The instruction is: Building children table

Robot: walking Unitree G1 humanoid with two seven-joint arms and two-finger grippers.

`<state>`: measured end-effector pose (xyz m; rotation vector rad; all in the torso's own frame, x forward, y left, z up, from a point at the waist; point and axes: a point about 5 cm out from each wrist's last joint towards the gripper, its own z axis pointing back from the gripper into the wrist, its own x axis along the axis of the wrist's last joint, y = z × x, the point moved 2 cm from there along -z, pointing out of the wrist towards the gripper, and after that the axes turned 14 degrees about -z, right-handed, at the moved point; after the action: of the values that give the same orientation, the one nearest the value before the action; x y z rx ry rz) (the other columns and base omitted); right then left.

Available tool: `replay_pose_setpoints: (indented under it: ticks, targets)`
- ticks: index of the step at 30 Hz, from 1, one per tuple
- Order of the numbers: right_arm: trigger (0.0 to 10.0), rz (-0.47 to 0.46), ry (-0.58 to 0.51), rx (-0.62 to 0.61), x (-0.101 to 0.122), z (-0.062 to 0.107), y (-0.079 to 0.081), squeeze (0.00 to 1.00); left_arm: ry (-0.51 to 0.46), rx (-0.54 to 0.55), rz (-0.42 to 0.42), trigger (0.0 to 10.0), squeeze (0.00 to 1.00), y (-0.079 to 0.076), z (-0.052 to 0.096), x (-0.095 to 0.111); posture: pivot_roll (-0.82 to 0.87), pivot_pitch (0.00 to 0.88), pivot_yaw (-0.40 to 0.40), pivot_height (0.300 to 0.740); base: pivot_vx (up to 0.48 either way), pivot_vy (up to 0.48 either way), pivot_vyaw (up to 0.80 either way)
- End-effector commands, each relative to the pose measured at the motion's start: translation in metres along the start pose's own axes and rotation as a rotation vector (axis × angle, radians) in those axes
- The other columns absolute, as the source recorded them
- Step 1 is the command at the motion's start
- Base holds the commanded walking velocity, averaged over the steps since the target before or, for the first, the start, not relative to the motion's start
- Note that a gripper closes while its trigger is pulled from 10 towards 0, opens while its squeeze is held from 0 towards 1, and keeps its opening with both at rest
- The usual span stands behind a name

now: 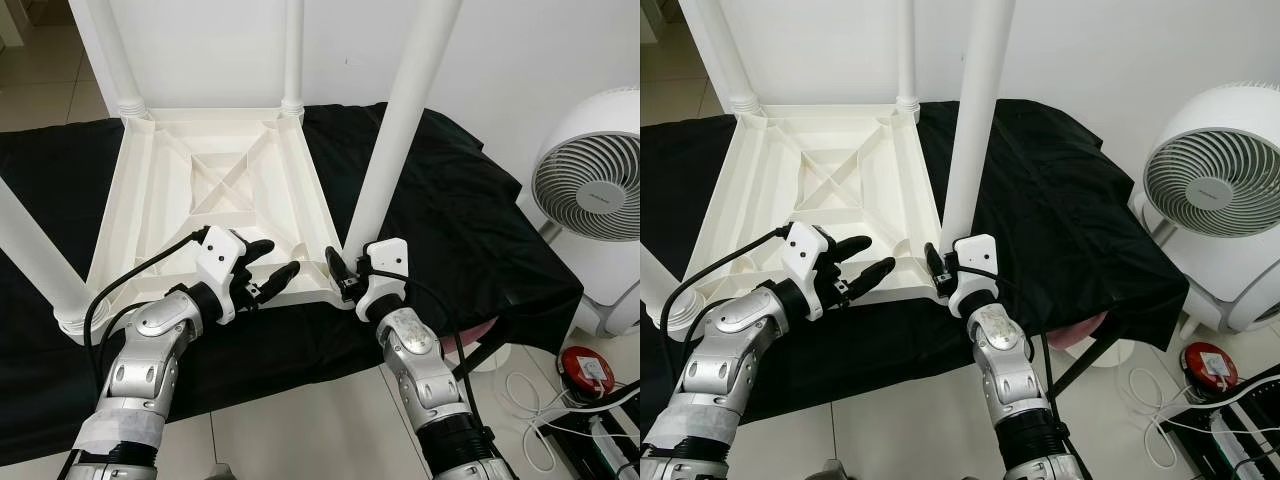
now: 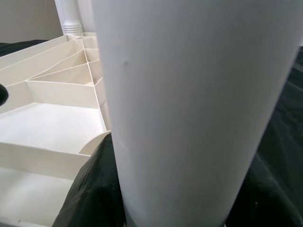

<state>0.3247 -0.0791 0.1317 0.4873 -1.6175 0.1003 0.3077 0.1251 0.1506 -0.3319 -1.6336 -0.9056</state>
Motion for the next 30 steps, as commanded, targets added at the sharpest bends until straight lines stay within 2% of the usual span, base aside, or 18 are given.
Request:
replay_pose_setpoints:
  ticks: [1, 2, 3, 4, 5, 9, 10, 12, 14, 16, 17, 19, 29, 30]
  targets:
    - [10.0, 0.021, 0.005, -0.053, 0.003, 0.001, -0.016, 0.00, 0.010, 0.068, 0.004, 10.0, 0.00, 0.005, 0.000, -0.001, -0.02, 0.000, -0.054, 0.740, 0.000, 0.000, 0.00]
    - [10.0, 0.021, 0.005, -0.053, 0.003, 0.001, -0.016, 0.00, 0.010, 0.068, 0.004, 10.0, 0.00, 0.005, 0.000, -0.001, -0.02, 0.000, -0.054, 0.740, 0.000, 0.000, 0.00]
    - [10.0, 0.016, 0.005, -0.053, 0.005, -0.001, -0.022, 0.89, 0.005, 0.057, -0.001, 10.0, 0.00, 0.004, 0.001, 0.000, -0.01, 0.000, -0.060, 0.740, 0.000, 0.000, 0.00]
    - [10.0, 0.016, 0.005, -0.053, 0.005, -0.001, -0.022, 0.89, 0.005, 0.057, -0.001, 10.0, 0.00, 0.004, 0.001, 0.000, -0.01, 0.000, -0.060, 0.740, 0.000, 0.000, 0.00]
    - [10.0, 0.012, -0.001, -0.025, 0.008, -0.003, -0.024, 1.00, 0.000, 0.050, -0.006, 10.0, 0.00, 0.003, 0.002, 0.000, -0.01, 0.000, -0.057, 0.740, 0.000, 0.000, 0.00]
    - [10.0, 0.001, -0.010, 0.061, 0.015, -0.004, -0.025, 1.00, -0.013, 0.025, 0.020, 10.0, 0.00, 0.000, 0.003, 0.001, 0.00, 0.000, -0.058, 0.740, 0.000, 0.000, 0.00]
    - [10.0, 0.004, -0.003, 0.102, 0.018, -0.004, -0.027, 0.00, -0.020, -0.009, 0.016, 10.0, 0.00, -0.004, 0.004, 0.003, 0.01, 0.000, -0.058, 0.740, 0.000, 0.000, 0.00]
    - [10.0, 0.014, 0.010, 0.166, 0.022, -0.002, -0.030, 0.00, -0.028, -0.056, 0.031, 10.0, 0.00, -0.012, 0.006, 0.004, 0.01, 0.000, -0.059, 0.740, 0.000, 0.000, 0.00]
    - [10.0, 0.014, 0.010, 0.166, 0.022, -0.002, -0.030, 0.00, -0.028, -0.056, 0.031, 10.0, 0.00, -0.012, 0.006, 0.004, 0.01, 0.000, -0.059, 0.740, 0.000, 0.000, 0.00]
    - [10.0, 0.043, 0.048, 0.279, 0.025, 0.000, -0.034, 0.00, -0.027, -0.108, 0.018, 10.0, 0.00, -0.025, 0.008, 0.004, 0.01, 0.000, -0.060, 0.740, 0.000, 0.000, 0.00]
    - [10.0, 0.043, 0.048, 0.279, 0.025, 0.000, -0.034, 0.00, -0.027, -0.108, 0.018, 10.0, 0.00, -0.025, 0.008, 0.004, 0.01, 0.000, -0.060, 0.740, 0.000, 0.000, 0.00]
    - [10.0, 0.091, 0.092, 0.371, 0.027, 0.000, -0.039, 0.00, -0.026, -0.114, 0.019, 10.0, 0.00, -0.034, 0.007, 0.002, 0.00, 0.000, -0.059, 0.740, 0.000, 0.000, 0.00]
    - [10.0, 0.129, 0.156, 0.471, 0.024, -0.004, -0.042, 0.00, -0.012, -0.079, 0.024, 10.0, 0.00, -0.042, 0.001, -0.004, 0.00, 0.000, -0.060, 0.740, 0.000, 0.000, 0.00]
    - [8.0, 0.135, 0.186, 0.514, 0.021, -0.004, -0.041, 0.00, -0.001, -0.076, 0.025, 10.0, 0.00, -0.046, 0.000, -0.006, 0.00, 0.000, -0.062, 0.740, 0.000, 0.000, 0.00]
